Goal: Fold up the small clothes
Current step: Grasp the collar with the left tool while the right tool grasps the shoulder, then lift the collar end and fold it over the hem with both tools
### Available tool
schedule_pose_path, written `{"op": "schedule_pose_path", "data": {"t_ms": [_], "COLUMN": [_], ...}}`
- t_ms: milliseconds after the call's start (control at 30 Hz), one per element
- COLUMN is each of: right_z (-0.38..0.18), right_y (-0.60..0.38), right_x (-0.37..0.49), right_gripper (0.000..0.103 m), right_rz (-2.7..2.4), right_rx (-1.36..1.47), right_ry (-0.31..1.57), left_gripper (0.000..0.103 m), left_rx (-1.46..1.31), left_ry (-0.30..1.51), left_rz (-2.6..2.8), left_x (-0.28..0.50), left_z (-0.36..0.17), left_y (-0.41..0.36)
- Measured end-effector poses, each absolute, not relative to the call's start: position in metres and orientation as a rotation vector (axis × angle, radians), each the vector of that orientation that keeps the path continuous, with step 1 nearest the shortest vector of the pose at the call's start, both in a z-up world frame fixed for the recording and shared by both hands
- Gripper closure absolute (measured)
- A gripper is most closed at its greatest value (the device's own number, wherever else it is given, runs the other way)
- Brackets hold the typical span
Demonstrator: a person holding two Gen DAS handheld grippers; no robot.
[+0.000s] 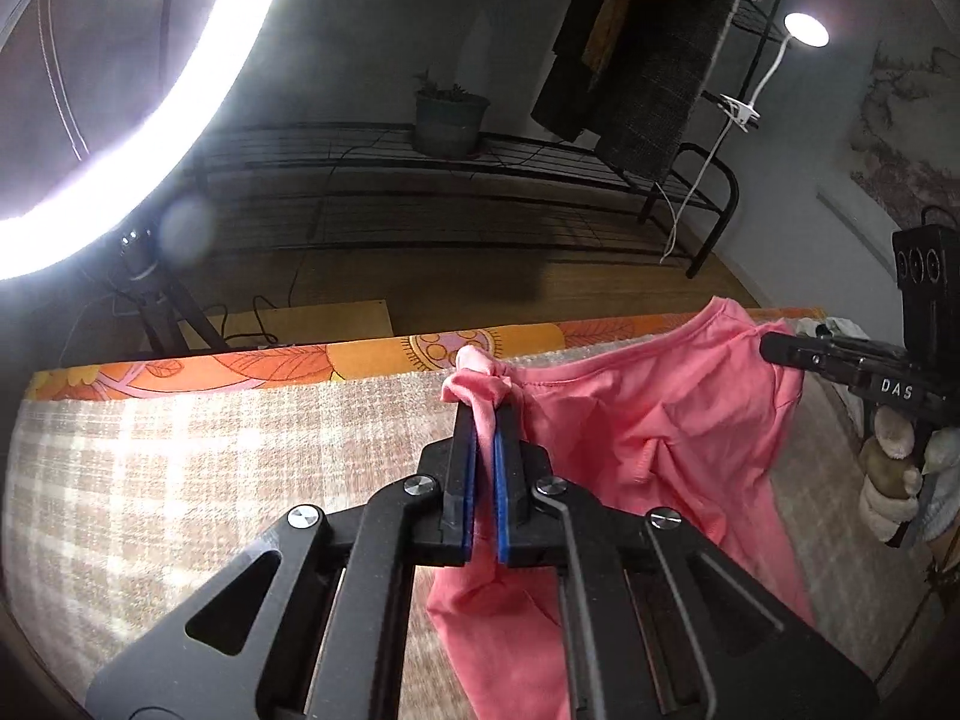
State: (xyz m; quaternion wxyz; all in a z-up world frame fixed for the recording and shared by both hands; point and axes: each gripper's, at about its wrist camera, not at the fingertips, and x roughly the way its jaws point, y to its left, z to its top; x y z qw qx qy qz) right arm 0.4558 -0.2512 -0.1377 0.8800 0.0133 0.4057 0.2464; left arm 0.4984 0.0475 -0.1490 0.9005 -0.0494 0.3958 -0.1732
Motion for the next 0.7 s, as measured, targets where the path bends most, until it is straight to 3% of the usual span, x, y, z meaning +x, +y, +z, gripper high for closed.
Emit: {"op": "schedule_pose_path", "data": {"t_ms": [367,700], "right_z": [-0.088,-0.082], "right_y": [-0.235,-0.234], "right_x": [0.365,0.273], "right_gripper": [0.101,0.101], "right_rz": [0.559,0.57], "right_rx": [-0.062,-0.116], "right_ry": [0.811,0.831], "left_gripper": [0.101,0.101], "left_rx": [-0.061,-0.036], "left_ry": [0.791,0.821], "left_rz": [-0.374,-0.396], "left_x": [0.411,0.302], "left_z": [-0.106,-0.111], "left_y": [0.044,0.034]}}
